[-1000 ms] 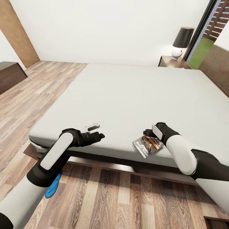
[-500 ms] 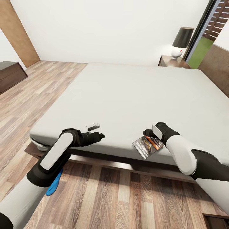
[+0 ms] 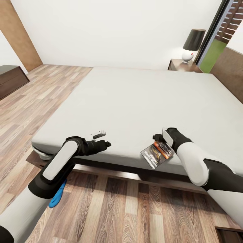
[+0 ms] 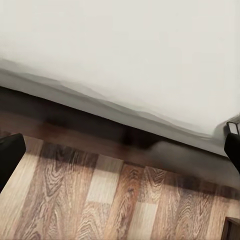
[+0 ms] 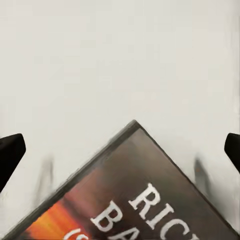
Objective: In the bedroom, move the book from the bed onto either nightstand, and place the two sandals side by side next to the bed.
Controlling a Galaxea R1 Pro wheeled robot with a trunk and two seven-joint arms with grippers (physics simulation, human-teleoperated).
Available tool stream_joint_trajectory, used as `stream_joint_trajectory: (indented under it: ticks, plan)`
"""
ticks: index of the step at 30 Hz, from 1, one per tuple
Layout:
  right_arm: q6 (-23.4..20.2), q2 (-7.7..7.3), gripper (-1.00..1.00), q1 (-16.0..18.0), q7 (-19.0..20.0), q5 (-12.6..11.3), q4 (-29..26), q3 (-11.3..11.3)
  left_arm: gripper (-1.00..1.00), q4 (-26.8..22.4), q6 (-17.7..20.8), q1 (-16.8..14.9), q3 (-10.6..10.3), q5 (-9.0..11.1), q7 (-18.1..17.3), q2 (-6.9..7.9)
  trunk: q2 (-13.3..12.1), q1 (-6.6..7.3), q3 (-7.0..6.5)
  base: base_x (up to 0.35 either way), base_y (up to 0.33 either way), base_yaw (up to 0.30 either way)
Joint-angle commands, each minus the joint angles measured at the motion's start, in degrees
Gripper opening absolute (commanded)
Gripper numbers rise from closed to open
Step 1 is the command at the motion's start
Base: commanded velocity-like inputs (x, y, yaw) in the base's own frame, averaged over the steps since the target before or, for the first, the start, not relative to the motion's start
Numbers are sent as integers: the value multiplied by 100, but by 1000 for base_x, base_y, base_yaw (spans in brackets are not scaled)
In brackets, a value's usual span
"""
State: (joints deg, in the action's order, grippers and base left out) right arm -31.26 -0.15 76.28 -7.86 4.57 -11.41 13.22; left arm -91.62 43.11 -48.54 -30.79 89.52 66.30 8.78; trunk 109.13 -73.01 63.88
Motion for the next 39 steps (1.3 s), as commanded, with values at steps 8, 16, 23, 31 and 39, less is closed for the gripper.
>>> stream_joint_trajectory:
  ticks: [8, 16, 23, 31, 39]
  plan:
    - [-77, -38, 100, -125, 11, -257, -1788, 66, 100, -5, 20, -7, -6, 39, 43, 4, 2, 0, 4, 0, 0, 0]
    - [-1024, -139, 100, -1062, 255, -933, -3763, 87, 100, -7, 20, -7, -6, 45, 43, 7, 2, 0, 0, 0, 0, -15]
    - [-2585, -177, 100, -2366, 1235, -1114, -6258, 109, 100, -18, 22, -7, -6, 47, 41, 8, 2, 0, -32, 0, 0, -115]
    - [-2874, -187, 100, -3383, 1884, -1185, -7830, 130, 100, -22, 18, -7, -20, 46, 27, 2, 2, 0, -87, 0, 0, -162]
    - [-2874, -174, 100, -3897, 2151, -1241, -8089, 103, 100, -23, 20, -7, -23, 40, 21, 8, 2, 0, -147, 0, 0, -169]
